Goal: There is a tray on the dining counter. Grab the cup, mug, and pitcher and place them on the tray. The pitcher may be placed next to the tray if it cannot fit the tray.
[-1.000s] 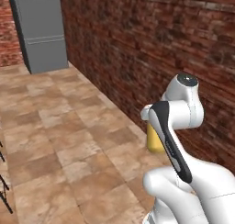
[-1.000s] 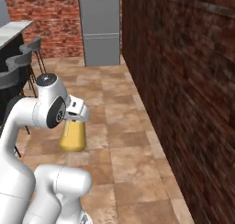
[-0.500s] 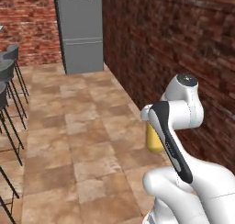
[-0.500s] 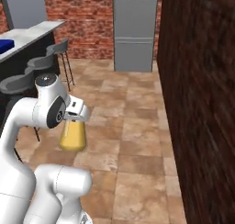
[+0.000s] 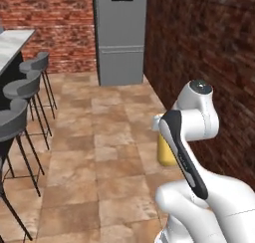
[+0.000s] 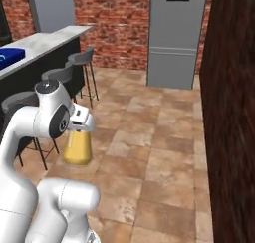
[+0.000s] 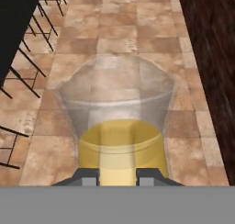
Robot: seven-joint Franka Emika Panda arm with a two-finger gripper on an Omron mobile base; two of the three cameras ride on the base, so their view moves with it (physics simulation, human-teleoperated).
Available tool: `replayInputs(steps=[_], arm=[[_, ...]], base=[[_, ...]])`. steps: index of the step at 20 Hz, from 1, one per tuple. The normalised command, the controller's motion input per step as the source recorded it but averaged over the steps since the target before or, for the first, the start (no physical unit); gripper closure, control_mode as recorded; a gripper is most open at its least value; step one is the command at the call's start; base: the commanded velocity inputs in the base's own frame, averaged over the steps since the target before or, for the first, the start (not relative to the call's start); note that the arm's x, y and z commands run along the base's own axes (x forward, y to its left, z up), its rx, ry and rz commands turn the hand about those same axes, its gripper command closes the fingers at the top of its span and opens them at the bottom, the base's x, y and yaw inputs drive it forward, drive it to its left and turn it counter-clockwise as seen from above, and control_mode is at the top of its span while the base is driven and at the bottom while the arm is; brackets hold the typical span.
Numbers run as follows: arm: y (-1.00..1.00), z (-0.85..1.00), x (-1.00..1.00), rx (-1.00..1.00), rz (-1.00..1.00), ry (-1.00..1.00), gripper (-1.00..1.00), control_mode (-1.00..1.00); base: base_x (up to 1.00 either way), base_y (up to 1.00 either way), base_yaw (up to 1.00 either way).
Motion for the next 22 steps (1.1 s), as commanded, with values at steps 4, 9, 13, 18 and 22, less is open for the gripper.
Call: replayInputs(steps=[4,9,13,18,22], arm=[[0.00,0.00,0.00,0.00,0.00,0.00,1.00,1.00],[0.00,0.00,0.00,0.00,0.00,0.00,1.00,1.00],[0.00,0.00,0.00,0.00,0.00,0.00,1.00,1.00],[0.00,0.00,0.00,0.00,0.00,0.00,1.00,1.00],[0.00,0.00,0.00,0.00,0.00,0.00,1.00,1.00]], base=[[1.00,-0.30,0.20],[1.00,-0.37,0.15],[1.00,-0.31,0.12],[1.00,-0.13,0.11],[1.00,-0.06,0.10]])
